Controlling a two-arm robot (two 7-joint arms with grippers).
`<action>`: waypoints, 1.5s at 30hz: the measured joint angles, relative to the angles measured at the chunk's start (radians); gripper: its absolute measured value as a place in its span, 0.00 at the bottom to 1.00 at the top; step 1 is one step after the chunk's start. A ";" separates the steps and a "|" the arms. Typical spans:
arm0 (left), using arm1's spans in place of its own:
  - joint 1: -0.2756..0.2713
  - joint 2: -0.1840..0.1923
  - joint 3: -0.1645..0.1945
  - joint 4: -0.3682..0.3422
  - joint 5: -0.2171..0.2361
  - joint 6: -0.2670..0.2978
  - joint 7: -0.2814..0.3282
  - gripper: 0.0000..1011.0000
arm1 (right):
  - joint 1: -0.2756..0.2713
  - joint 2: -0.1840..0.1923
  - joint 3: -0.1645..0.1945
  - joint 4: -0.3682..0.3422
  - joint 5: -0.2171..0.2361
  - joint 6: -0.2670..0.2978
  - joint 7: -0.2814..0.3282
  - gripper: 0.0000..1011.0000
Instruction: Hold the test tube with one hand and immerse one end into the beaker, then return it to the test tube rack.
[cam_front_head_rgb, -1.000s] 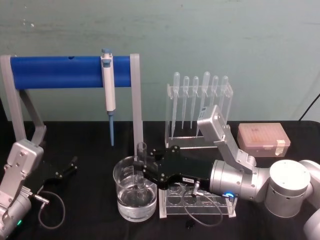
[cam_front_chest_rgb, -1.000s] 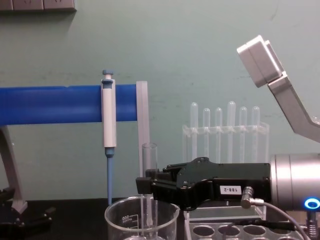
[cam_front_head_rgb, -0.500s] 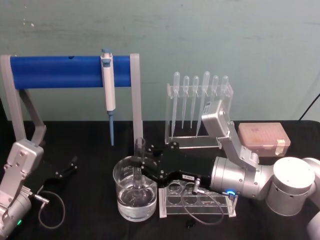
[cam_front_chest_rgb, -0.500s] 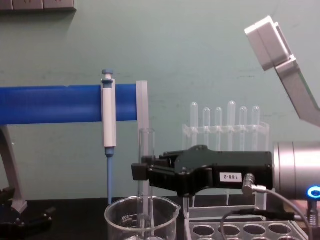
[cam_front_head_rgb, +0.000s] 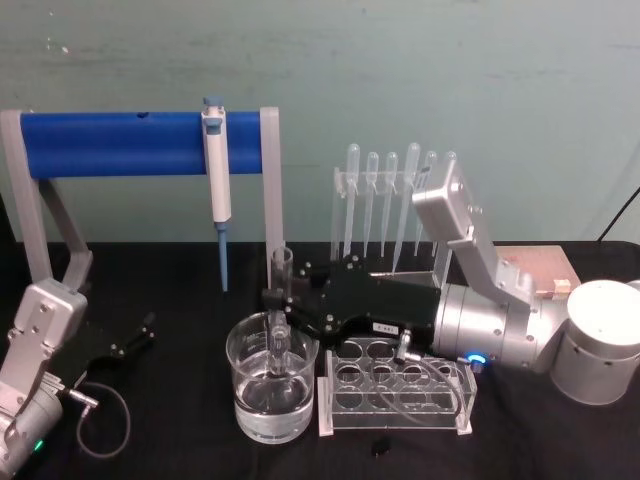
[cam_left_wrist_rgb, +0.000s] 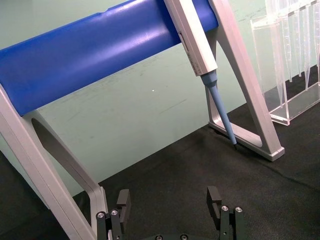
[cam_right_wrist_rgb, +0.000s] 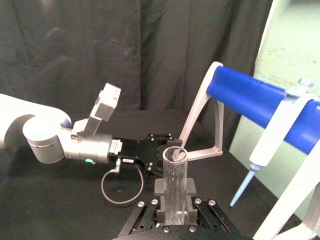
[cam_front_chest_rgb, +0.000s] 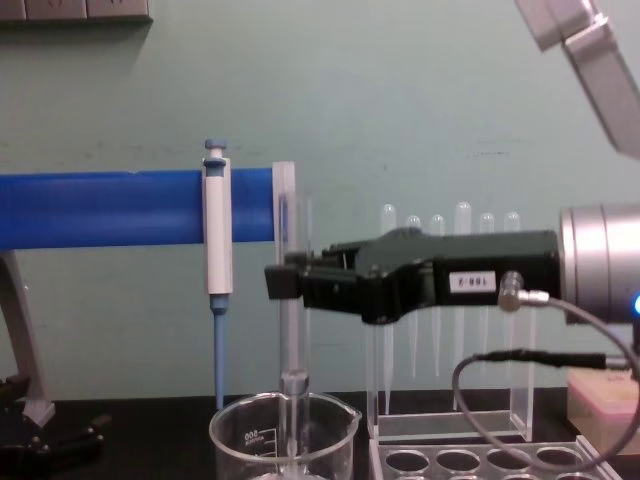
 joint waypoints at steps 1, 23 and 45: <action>0.000 0.000 0.000 0.000 0.000 0.000 0.000 0.99 | 0.004 0.005 0.003 -0.008 0.004 0.006 -0.001 0.22; 0.000 0.000 0.000 0.000 0.000 0.000 0.000 0.99 | 0.013 0.118 0.062 -0.173 0.090 0.083 -0.047 0.22; 0.000 0.000 0.000 0.000 0.000 0.000 0.000 0.99 | -0.225 0.306 0.181 -0.311 0.123 0.005 -0.111 0.22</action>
